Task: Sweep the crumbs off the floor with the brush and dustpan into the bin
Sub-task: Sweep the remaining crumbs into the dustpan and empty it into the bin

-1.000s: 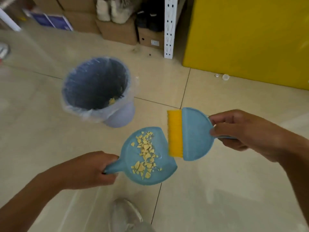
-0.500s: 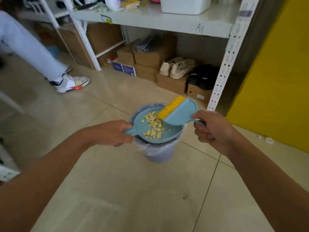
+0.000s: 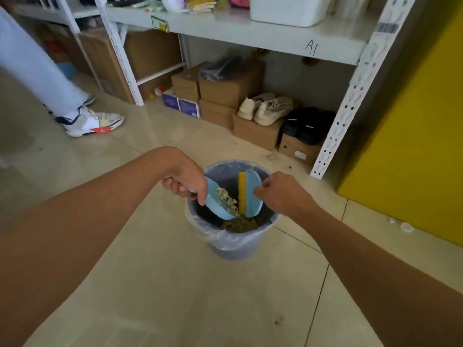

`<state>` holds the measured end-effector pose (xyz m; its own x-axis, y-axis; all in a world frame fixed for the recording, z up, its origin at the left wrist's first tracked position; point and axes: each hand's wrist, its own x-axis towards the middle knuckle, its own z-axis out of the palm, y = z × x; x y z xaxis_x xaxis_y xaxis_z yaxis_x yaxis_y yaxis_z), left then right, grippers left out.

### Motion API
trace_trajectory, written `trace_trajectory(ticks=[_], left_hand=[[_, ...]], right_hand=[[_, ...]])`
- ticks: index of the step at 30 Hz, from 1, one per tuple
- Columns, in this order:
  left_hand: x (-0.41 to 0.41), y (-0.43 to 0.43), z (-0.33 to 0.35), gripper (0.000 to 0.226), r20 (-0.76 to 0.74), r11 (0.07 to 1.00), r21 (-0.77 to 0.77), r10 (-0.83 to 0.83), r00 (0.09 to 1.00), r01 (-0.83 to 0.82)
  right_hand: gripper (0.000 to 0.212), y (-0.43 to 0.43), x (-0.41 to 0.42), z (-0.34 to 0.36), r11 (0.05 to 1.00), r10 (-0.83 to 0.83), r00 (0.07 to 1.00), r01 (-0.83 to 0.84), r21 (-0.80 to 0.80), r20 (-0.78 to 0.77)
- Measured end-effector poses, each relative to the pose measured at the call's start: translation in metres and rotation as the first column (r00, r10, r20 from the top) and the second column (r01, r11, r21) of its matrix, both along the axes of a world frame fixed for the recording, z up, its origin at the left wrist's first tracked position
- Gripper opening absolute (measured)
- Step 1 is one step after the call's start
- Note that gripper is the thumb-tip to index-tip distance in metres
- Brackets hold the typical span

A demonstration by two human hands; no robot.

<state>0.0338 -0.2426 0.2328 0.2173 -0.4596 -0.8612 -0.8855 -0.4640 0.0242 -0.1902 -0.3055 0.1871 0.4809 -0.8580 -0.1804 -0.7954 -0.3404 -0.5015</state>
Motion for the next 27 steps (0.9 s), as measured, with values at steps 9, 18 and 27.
trace_trajectory(ticks=[9, 18, 27], left_hand=[[-0.008, -0.017, 0.012, 0.033, 0.059, 0.999, 0.029, -0.044, 0.997, 0.042], [-0.036, 0.1, -0.014, 0.031, -0.158, 0.765, -0.616, 0.114, 0.981, -0.188], [-0.096, 0.255, -0.022, 0.031, -0.158, 0.456, -0.821, 0.396, 0.905, -0.343]], right_hand=[[0.033, 0.003, 0.004, -0.002, 0.976, -0.004, 0.987, -0.031, -0.217, -0.159], [0.04, 0.005, -0.016, 0.029, 0.966, -0.213, 0.91, 0.141, 0.217, 0.355], [0.032, 0.146, -0.026, 0.049, 0.714, -0.118, 0.876, -0.253, 0.652, 0.468]])
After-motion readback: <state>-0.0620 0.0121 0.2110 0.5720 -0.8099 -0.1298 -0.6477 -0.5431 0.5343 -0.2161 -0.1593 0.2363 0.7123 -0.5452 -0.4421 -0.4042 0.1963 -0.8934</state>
